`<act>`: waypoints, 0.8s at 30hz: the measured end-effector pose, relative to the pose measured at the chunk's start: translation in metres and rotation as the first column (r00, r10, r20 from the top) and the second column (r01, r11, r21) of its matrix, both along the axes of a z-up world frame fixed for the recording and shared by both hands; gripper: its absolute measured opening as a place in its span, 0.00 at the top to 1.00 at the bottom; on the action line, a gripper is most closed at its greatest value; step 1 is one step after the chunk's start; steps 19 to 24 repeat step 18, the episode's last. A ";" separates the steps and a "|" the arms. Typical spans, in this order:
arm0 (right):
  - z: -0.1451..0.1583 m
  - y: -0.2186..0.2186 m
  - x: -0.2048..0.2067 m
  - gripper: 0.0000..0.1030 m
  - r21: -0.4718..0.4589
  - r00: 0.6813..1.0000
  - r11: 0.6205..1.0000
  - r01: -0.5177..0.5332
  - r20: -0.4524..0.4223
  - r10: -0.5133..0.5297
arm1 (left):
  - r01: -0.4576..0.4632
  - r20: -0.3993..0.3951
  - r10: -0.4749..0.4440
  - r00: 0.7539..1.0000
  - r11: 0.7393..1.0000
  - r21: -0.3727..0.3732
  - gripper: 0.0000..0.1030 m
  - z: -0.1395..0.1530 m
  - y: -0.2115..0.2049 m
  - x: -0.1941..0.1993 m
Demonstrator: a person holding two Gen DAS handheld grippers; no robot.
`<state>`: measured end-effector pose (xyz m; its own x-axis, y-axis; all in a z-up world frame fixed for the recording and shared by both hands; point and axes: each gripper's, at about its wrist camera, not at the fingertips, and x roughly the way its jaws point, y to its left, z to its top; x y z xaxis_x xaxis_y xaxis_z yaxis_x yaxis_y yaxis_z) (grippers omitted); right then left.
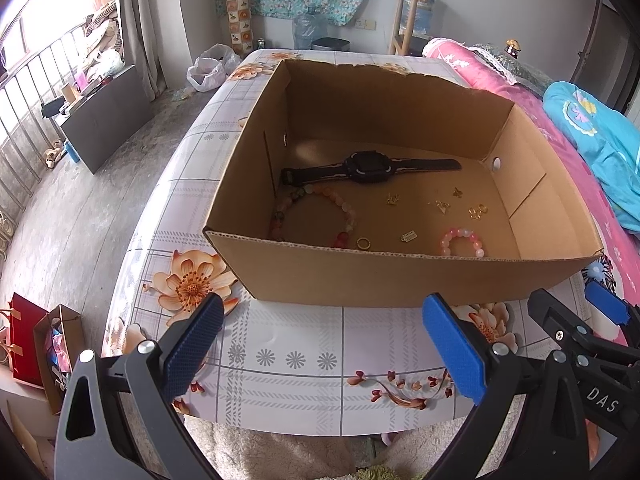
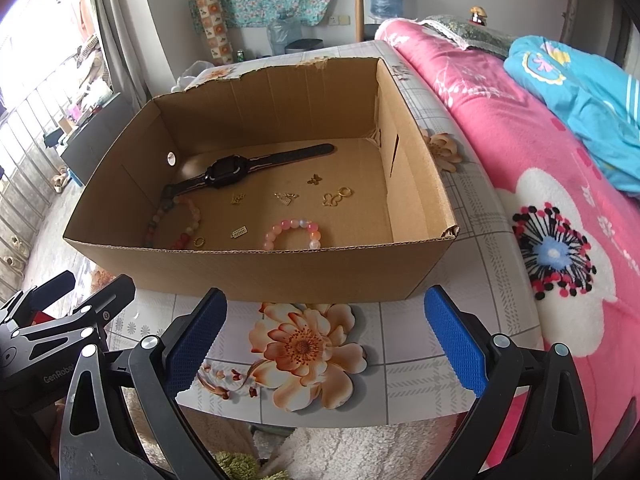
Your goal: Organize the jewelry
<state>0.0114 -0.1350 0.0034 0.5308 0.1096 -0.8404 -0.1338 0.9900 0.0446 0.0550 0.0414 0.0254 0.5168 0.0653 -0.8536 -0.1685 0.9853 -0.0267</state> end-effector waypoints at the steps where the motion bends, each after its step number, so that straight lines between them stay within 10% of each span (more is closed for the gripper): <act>1: 0.000 0.000 0.000 0.08 -0.001 1.000 1.000 0.001 0.000 -0.001 | 0.000 0.000 0.000 1.000 1.000 0.000 0.05 0.000 -0.001 0.000; 24: -0.001 0.001 0.000 0.08 0.002 1.000 1.000 0.000 -0.004 0.000 | -0.001 0.000 0.001 1.000 1.000 0.001 0.05 0.000 -0.001 0.000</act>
